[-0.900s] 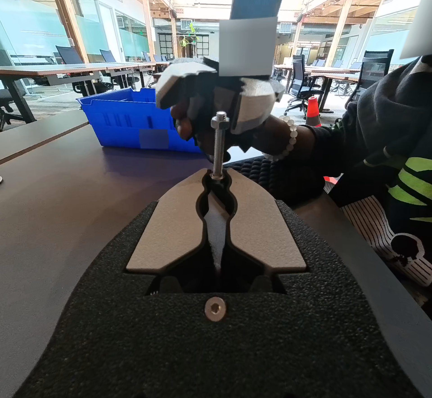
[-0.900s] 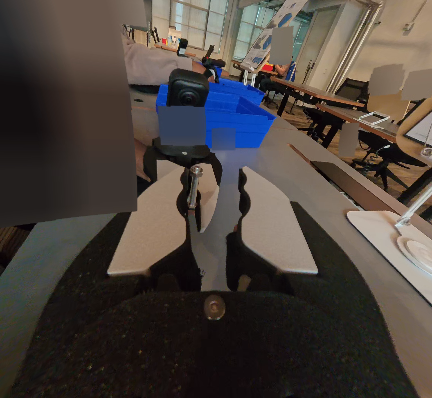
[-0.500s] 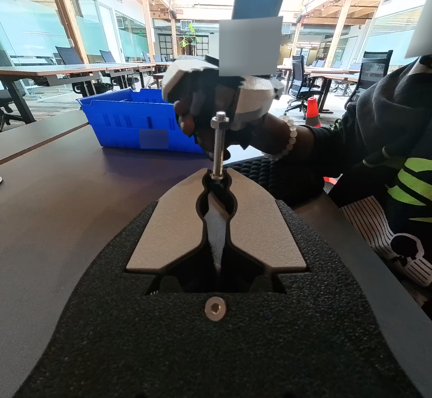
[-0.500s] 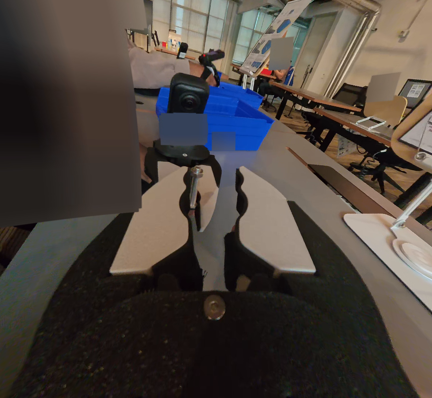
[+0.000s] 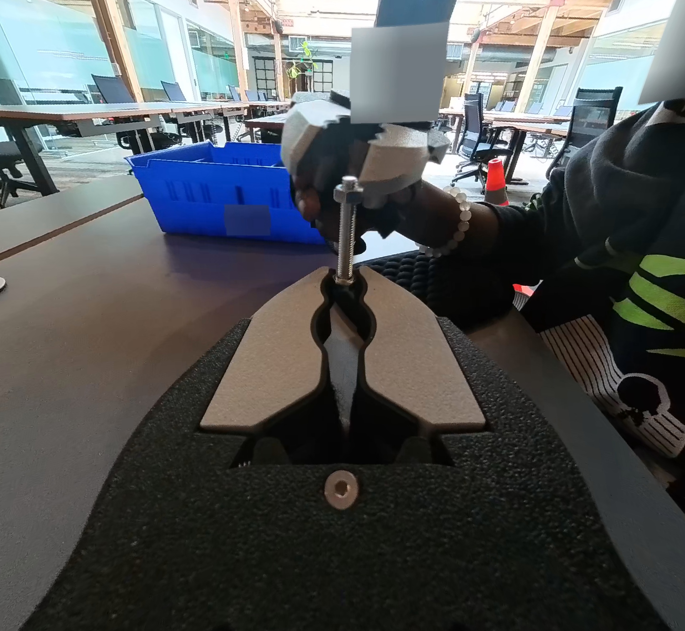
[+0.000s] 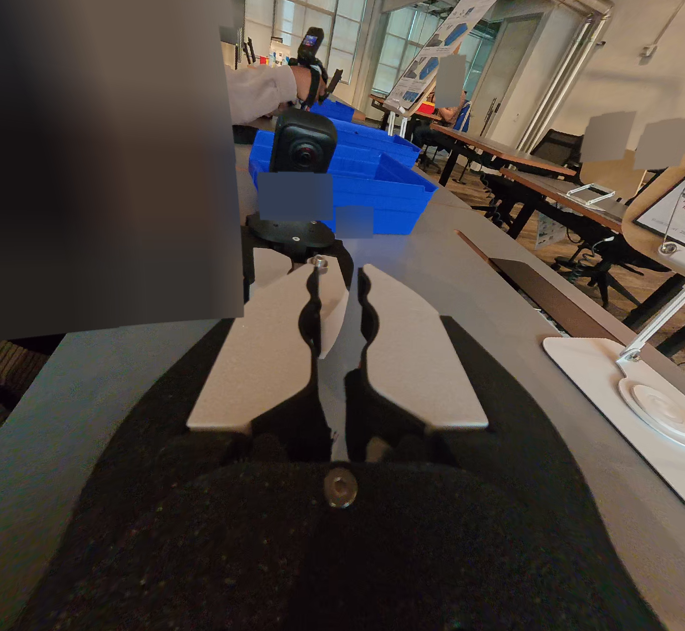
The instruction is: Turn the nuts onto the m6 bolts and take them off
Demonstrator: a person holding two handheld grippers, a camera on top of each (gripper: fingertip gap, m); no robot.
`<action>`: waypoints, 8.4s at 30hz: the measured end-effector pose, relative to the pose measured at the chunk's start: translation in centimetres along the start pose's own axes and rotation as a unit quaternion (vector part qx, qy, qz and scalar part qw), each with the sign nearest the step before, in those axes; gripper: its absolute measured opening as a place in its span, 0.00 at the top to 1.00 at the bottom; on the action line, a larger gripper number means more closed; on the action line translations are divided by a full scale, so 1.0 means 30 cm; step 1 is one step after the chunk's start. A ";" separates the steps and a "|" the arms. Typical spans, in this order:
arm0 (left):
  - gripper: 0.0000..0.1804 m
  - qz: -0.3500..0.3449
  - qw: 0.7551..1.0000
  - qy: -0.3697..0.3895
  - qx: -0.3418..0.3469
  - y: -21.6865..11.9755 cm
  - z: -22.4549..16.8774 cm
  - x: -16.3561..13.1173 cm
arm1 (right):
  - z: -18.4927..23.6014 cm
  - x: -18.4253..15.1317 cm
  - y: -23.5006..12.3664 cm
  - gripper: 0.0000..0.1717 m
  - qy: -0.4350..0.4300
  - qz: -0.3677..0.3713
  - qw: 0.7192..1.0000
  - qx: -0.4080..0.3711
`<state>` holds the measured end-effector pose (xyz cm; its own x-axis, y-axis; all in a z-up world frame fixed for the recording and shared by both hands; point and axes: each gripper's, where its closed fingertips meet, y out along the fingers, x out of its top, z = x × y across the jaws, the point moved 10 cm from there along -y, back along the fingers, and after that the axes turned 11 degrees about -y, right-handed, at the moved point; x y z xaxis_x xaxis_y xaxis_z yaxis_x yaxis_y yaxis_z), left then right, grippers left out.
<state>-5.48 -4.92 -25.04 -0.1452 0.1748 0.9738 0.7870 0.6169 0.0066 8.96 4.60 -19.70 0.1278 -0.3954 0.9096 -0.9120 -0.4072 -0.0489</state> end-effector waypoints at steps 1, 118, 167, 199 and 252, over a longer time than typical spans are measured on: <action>0.95 0.001 1.000 0.001 0.000 0.001 0.000 0.000 | 0.001 0.001 -0.001 0.91 -0.001 -0.003 1.000 0.000; 0.95 0.004 0.999 -0.007 0.033 -0.008 0.004 0.000 | -0.129 0.250 0.233 0.80 0.015 0.537 0.806 0.248; 0.95 0.004 1.000 -0.022 0.014 -0.013 0.010 0.001 | -0.118 0.240 0.258 0.93 0.056 0.539 0.806 0.239; 0.95 0.011 1.000 -0.018 -0.011 -0.012 0.006 0.000 | -0.133 0.246 0.240 0.80 0.055 0.540 0.796 0.269; 0.95 0.014 1.000 -0.013 -0.011 -0.011 0.002 0.000 | -0.081 0.274 0.268 0.97 -0.241 0.486 0.745 0.388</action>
<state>-5.78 -5.09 -25.06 -0.1378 0.2116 0.9676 0.8034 0.5952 -0.0157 1.72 0.07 -11.61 -0.1503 -0.9876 0.0454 -0.1890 -0.0164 -0.9818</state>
